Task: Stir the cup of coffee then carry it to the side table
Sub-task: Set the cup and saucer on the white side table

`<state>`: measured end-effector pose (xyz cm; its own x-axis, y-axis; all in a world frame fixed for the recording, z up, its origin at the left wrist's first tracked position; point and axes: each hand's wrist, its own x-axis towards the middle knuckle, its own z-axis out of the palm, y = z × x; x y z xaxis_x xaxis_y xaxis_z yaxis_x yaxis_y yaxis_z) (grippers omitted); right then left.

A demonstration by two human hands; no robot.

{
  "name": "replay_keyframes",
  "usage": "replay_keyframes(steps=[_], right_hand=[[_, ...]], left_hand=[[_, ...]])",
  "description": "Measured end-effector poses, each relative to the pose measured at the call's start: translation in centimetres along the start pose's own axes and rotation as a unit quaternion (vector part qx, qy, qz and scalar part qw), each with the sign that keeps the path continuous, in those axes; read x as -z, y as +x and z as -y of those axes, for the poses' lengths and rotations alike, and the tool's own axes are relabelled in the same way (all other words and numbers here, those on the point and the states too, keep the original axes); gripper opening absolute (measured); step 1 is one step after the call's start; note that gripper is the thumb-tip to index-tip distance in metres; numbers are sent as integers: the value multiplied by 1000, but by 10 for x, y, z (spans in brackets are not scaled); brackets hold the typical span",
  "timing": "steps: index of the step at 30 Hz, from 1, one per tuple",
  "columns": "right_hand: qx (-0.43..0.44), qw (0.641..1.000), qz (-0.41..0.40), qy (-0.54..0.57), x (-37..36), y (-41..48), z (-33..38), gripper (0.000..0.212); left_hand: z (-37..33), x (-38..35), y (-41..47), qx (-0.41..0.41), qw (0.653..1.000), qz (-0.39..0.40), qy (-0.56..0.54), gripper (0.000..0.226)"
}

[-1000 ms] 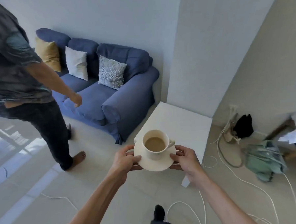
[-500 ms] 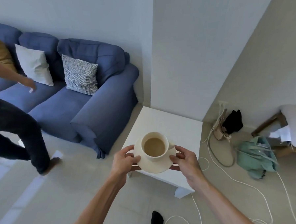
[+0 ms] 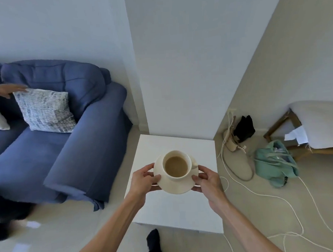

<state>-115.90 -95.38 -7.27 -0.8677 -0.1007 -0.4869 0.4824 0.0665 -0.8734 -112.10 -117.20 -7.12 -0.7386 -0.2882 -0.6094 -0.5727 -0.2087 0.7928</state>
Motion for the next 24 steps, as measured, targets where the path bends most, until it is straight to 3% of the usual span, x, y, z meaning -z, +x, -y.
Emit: replay_keyframes(steps=[12,24], right_hand=[[-40,995,-79,45,-16,99,-26,34],[-75,994,-83,-11,-5,218,-107,31]], left_hand=[[-7,-13,130,26,997,54,43,52],[71,-38,252,64,996,38,42,52]])
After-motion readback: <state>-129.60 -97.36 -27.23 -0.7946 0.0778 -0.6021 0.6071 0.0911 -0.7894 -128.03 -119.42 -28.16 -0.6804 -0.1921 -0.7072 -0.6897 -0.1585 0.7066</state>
